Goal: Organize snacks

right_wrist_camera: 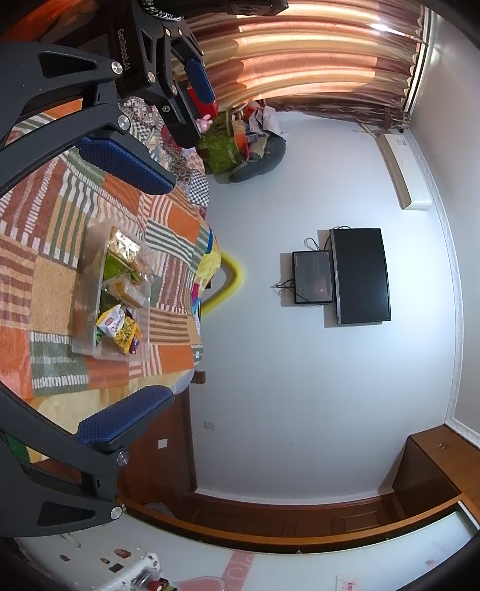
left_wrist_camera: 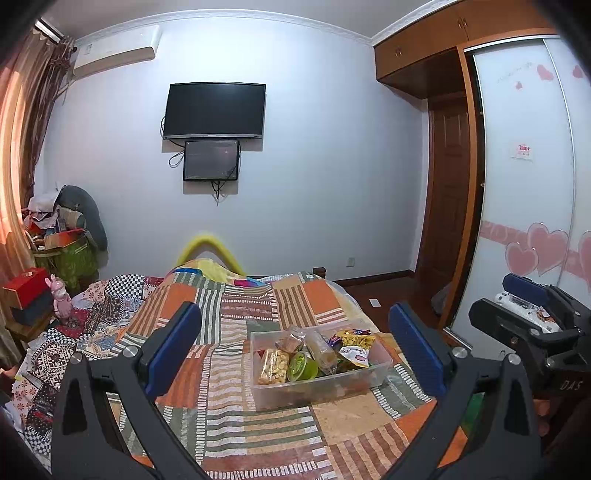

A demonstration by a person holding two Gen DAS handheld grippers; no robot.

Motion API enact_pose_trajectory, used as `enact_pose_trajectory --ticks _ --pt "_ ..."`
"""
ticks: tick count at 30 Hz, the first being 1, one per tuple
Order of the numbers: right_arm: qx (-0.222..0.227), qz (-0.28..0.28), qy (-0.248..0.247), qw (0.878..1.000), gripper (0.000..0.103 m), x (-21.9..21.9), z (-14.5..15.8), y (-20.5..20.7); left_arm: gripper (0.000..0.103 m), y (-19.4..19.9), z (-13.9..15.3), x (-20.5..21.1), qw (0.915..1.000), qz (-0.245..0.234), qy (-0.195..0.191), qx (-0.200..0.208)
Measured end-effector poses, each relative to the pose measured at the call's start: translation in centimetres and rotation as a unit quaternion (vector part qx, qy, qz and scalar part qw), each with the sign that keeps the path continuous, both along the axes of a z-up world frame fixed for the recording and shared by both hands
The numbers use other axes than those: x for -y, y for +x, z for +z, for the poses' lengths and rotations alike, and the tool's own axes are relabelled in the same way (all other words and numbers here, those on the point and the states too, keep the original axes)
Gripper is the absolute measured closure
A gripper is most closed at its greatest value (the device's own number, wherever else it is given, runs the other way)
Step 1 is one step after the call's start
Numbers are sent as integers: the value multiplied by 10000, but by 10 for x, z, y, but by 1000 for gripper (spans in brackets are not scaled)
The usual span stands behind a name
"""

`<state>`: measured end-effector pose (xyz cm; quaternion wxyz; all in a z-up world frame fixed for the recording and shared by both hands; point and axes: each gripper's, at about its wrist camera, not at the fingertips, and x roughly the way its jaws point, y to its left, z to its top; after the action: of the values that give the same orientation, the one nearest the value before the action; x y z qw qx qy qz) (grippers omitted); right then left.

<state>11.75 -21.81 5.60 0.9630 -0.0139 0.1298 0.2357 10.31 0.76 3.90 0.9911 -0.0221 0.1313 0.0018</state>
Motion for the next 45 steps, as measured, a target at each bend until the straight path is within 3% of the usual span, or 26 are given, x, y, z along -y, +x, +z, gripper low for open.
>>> enact_pose_trajectory --ticks 33,45 --pt "-9 -147 16 9999 0 4 1 -2 0 -5 2 -3 9999 -165 -48 -1" --pt "-21 -134 -23 9999 0 2 2 -1 0 -1 -1 -10 9994 -181 -251 -138"
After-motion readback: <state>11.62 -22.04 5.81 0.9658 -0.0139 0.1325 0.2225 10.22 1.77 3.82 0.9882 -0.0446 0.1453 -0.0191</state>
